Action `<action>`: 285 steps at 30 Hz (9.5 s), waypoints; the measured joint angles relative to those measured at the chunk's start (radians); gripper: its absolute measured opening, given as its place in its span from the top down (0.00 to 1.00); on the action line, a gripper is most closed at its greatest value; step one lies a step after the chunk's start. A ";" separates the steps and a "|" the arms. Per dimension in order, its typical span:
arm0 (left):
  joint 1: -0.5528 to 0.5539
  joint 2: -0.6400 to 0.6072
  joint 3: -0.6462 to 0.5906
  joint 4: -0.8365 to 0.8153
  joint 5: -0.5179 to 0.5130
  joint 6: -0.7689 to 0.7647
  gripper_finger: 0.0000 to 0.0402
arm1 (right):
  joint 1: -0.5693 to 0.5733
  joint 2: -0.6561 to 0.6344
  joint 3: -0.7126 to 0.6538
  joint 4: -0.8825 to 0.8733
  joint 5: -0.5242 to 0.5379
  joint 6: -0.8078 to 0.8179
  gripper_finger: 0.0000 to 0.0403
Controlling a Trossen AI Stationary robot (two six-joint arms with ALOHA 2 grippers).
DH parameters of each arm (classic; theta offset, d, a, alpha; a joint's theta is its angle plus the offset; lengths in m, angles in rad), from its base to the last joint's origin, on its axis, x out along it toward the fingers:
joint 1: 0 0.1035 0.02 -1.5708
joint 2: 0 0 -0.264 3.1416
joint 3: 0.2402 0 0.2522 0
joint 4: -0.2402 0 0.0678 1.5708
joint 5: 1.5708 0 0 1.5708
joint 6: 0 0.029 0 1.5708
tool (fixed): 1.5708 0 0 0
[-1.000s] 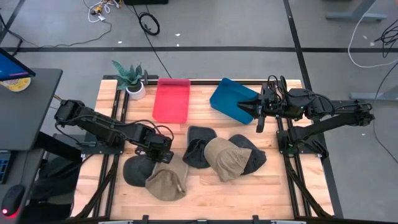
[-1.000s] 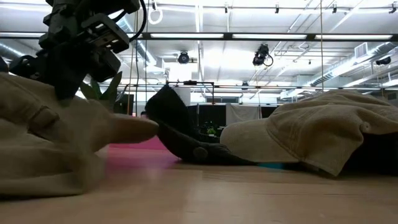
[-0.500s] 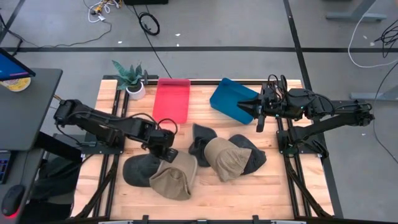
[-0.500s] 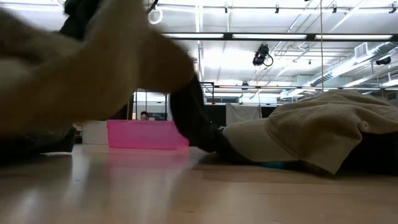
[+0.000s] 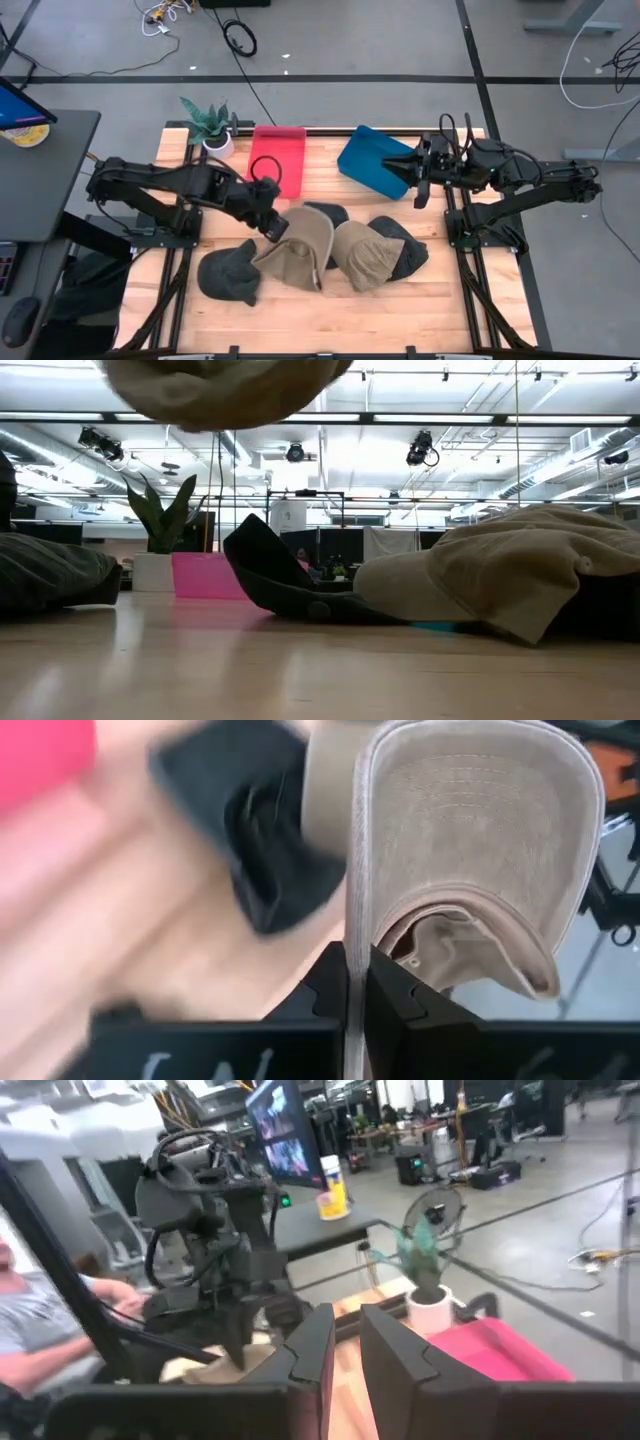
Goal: Pick & Place hat
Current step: Put the left brown cap into the red bin
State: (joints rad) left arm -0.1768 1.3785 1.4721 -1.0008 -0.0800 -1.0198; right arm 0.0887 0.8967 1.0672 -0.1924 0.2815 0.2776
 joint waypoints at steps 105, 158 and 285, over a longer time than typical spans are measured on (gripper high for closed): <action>0.173 -0.057 0.014 0.901 -0.810 1.135 0.95 | -0.162 0.467 0.399 0.262 0.234 -0.476 0.96; 0.405 0.326 0.878 -0.095 -0.064 0.874 0.37 | -0.188 0.439 0.399 -0.085 0.170 -0.443 0.99; 0.795 -0.213 -0.561 0.656 -0.068 1.712 0.97 | -0.186 0.429 0.399 -0.361 -0.035 0.159 0.81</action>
State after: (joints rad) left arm 0.6186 1.1652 0.9112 -0.3451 -0.1483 0.6920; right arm -0.0975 1.3254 1.4658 -0.5537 0.2462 0.4370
